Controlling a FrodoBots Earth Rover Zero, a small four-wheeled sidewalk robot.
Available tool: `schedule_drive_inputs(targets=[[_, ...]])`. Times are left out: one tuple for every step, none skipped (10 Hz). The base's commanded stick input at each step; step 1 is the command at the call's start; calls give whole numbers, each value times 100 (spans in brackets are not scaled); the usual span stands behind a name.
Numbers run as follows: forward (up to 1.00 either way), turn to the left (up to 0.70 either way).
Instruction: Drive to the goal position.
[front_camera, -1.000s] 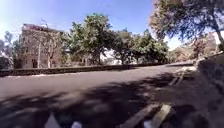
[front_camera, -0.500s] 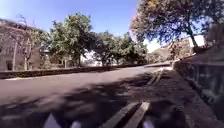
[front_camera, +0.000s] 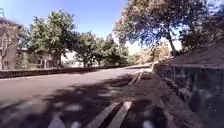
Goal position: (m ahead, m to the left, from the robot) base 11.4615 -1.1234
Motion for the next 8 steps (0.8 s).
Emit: schedule_drive_inputs(targets=[[85, 0], [85, 0], [85, 0], [85, 0], [85, 0], [85, 0], [85, 0], [85, 0]])
